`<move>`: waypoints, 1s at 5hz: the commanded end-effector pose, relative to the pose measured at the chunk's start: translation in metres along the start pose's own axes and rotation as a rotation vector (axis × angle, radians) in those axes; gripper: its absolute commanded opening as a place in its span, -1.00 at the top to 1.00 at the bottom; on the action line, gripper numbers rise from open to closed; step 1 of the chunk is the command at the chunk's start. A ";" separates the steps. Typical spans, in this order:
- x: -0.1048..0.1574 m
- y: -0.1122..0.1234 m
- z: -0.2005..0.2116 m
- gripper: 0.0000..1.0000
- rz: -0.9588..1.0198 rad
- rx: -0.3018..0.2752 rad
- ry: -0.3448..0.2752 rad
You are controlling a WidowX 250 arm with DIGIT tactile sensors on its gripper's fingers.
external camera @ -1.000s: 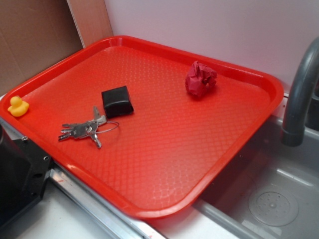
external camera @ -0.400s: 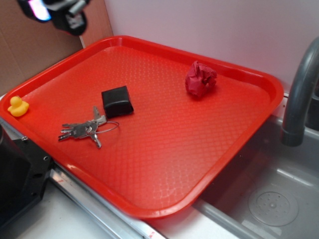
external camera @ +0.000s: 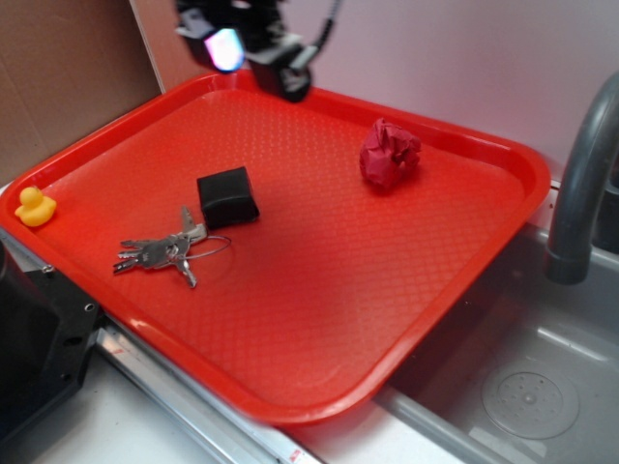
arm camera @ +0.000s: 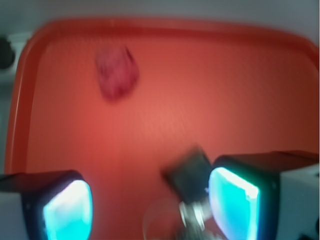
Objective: Grab the red paper.
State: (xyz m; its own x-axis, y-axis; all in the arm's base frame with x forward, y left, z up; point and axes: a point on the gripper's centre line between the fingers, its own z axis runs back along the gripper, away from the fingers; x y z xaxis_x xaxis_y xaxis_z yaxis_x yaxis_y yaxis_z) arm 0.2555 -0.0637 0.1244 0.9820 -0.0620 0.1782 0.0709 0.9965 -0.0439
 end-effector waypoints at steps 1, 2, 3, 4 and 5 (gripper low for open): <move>0.059 -0.024 -0.039 -1.00 -0.075 -0.005 -0.116; 0.058 -0.027 -0.078 -1.00 -0.088 0.012 -0.058; 0.057 -0.029 -0.109 -1.00 -0.077 0.050 -0.066; 0.062 -0.025 -0.116 1.00 -0.054 0.054 -0.085; 0.059 -0.018 -0.102 1.00 -0.065 0.051 -0.001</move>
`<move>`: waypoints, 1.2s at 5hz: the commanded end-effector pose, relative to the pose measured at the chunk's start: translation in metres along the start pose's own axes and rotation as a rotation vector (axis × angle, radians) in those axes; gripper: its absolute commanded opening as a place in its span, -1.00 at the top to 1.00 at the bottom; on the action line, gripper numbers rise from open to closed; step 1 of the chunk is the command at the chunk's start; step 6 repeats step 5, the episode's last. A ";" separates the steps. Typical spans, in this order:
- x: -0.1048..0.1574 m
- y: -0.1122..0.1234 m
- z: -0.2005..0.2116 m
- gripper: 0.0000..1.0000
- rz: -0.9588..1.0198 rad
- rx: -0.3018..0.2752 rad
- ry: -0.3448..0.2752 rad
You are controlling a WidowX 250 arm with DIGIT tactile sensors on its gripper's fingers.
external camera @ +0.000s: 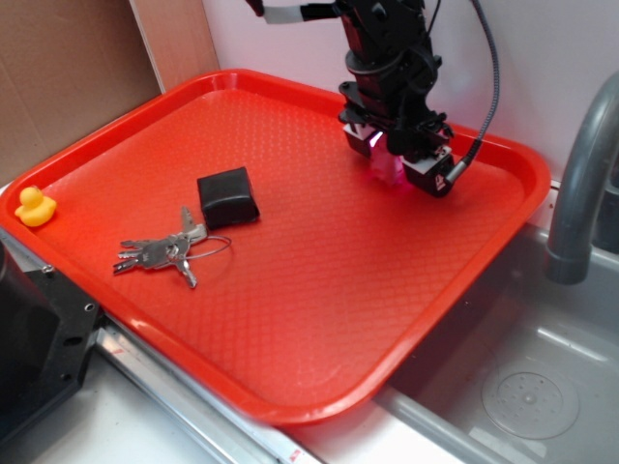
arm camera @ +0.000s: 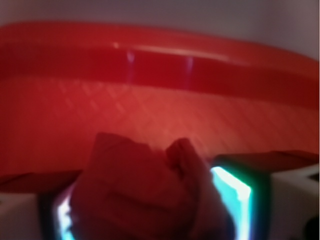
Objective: Grab the red paper.
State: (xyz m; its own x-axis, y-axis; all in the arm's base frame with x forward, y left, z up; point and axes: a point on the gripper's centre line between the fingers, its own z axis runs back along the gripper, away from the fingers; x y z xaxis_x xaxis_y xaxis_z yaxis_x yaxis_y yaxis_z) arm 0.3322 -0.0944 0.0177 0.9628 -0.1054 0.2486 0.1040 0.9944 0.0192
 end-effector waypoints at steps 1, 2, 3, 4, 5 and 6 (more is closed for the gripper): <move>-0.019 0.022 0.070 1.00 -0.007 -0.048 0.196; -0.049 0.034 0.131 1.00 0.029 -0.037 0.250; -0.075 0.026 0.187 1.00 0.058 0.034 0.176; -0.087 0.024 0.216 1.00 0.086 0.022 0.138; -0.084 0.022 0.205 1.00 0.100 0.025 0.194; -0.084 0.022 0.205 1.00 0.100 0.025 0.194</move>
